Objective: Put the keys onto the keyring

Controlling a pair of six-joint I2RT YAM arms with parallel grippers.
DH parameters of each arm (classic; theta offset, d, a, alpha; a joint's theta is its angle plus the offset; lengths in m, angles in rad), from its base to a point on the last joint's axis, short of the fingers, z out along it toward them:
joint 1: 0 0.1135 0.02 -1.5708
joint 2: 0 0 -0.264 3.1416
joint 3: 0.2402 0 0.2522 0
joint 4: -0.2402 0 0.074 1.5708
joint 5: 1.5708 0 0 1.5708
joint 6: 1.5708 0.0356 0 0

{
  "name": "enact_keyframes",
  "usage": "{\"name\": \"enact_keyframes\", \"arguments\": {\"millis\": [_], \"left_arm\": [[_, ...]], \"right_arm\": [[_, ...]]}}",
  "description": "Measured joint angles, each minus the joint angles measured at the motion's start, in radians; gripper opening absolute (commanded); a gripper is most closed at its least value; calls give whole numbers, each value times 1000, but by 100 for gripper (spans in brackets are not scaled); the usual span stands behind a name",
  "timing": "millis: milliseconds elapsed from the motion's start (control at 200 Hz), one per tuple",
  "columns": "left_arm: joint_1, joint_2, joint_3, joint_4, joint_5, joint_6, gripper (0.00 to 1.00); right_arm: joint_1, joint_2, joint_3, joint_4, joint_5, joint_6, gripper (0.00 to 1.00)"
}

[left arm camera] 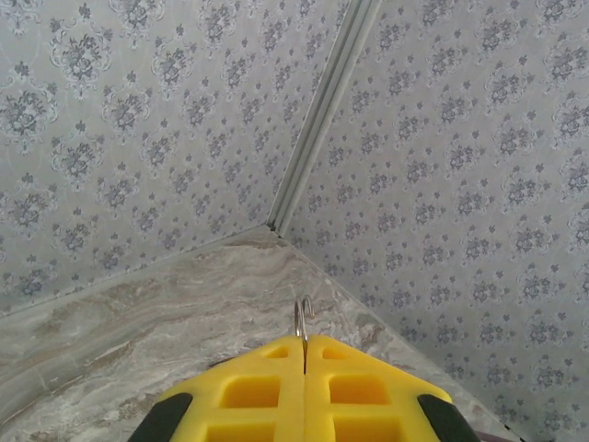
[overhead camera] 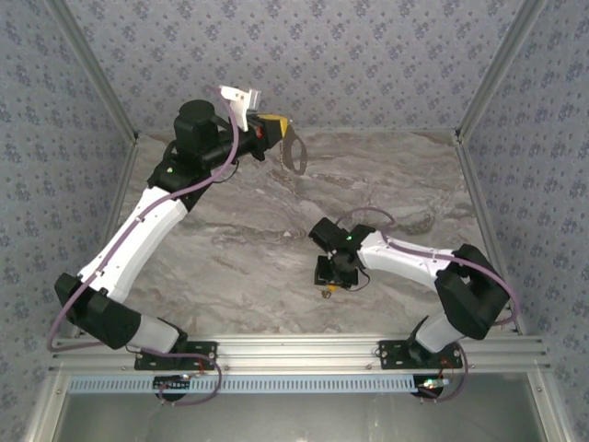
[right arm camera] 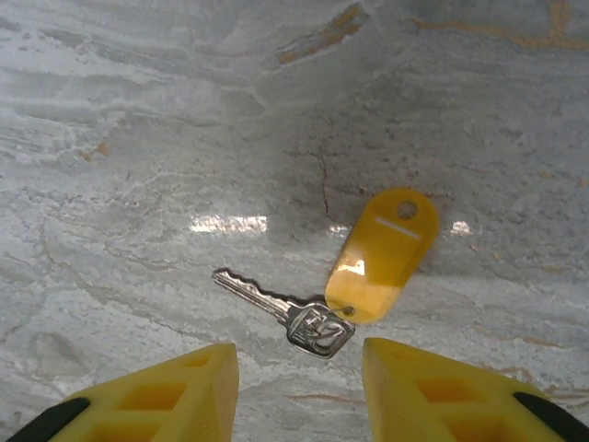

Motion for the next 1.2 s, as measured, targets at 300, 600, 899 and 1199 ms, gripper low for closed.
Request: {"name": "enact_keyframes", "arguments": {"millis": [300,600,899,1199], "left_arm": [[3,-15,-15,25,6,-15,0],[18,-17,-24,47,16,-31,0],[27,-17,-48,53,30,-52,0],[27,-26,-60,69,31,-60,0]], "right_arm": [[28,90,48,-23,31,2,39],[65,108,55,-35,37,5,38],[72,108,55,-37,39,9,31],[72,117,40,-37,45,9,32]]}}
